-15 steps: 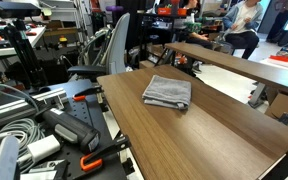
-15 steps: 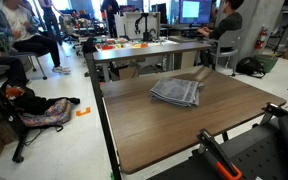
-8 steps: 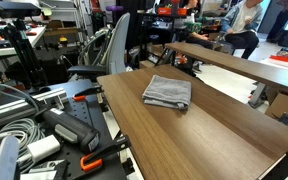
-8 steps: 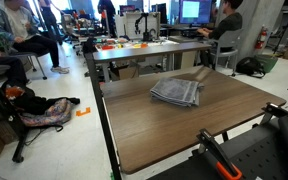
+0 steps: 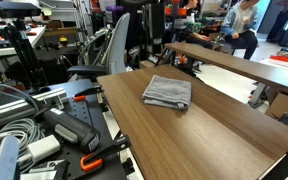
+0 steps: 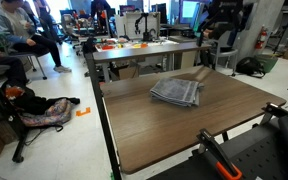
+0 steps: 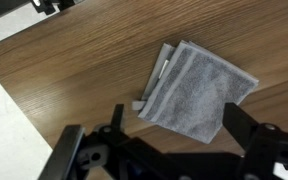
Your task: Slide the cloth to the right on the desk
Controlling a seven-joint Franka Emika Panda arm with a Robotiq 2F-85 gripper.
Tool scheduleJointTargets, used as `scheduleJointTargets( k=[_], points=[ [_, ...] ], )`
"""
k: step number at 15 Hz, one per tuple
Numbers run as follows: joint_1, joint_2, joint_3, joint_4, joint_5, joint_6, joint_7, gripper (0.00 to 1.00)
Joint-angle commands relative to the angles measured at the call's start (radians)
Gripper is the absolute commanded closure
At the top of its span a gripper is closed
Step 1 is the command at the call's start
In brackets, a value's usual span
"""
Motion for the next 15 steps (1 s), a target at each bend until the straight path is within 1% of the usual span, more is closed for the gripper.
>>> scheduleJointTargets(
  k=[1,6,9,15],
  points=[
    [0.031,0.141,-0.015,0.049,-0.002,0.071,0.078,0.00],
    [0.097,0.303,-0.056,0.134,-0.001,0.112,0.159,0.00],
    [0.159,0.383,-0.098,0.196,-0.022,0.138,0.221,0.00],
    [0.265,0.527,-0.165,0.330,-0.016,0.152,0.323,0.00]
  ],
)
